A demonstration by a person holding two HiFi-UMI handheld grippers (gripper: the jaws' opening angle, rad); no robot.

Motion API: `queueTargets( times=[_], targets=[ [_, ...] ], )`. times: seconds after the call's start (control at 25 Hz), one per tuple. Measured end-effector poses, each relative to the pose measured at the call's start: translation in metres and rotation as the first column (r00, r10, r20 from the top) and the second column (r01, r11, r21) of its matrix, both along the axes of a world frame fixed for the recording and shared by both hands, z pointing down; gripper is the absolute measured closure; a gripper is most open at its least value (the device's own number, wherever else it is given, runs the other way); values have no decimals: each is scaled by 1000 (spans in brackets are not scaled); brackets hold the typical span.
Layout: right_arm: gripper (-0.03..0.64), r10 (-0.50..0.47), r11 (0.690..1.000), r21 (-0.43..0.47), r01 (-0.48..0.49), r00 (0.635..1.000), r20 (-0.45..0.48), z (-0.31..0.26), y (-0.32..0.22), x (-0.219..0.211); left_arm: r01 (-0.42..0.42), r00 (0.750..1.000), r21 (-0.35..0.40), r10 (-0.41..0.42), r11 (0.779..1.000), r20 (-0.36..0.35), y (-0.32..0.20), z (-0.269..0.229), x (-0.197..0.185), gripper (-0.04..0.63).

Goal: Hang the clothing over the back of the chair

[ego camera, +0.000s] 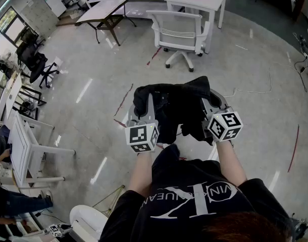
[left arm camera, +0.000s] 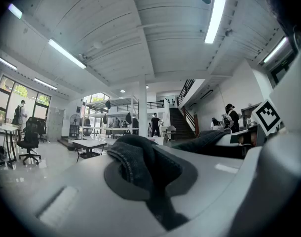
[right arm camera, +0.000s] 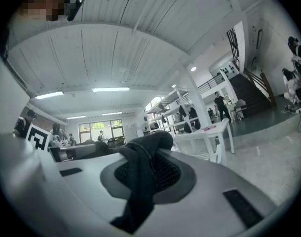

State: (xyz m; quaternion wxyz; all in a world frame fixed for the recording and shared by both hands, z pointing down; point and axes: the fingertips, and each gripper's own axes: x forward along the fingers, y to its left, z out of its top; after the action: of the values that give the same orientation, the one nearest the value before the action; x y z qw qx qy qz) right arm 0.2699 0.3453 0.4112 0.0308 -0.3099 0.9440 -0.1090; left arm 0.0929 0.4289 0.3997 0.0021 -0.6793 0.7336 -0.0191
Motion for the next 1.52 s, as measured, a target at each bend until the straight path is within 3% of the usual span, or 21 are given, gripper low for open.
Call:
queueTargets(
  times=[0.68, 1.04, 1.24, 1.52],
  targets=[
    [563, 120, 993, -10, -120, 993, -16, 4, -84, -45, -116, 993, -25, 115, 993, -29, -105, 10, -54, 563],
    [563, 201, 979, -30, -202, 979, -23, 10, -126, -87, -212, 977, -43, 211, 976, -28, -163, 17, -99, 563],
    [563, 234, 972, -18, -234, 972, -2, 2, -151, -101, -289, 957, -46, 290, 956, 22, -196, 13, -112, 563],
    [563, 220, 976, 1, -220, 975, -19, -5, -177, -132, -280, 960, -30, 280, 959, 0, -220, 9, -143, 563]
  ],
)
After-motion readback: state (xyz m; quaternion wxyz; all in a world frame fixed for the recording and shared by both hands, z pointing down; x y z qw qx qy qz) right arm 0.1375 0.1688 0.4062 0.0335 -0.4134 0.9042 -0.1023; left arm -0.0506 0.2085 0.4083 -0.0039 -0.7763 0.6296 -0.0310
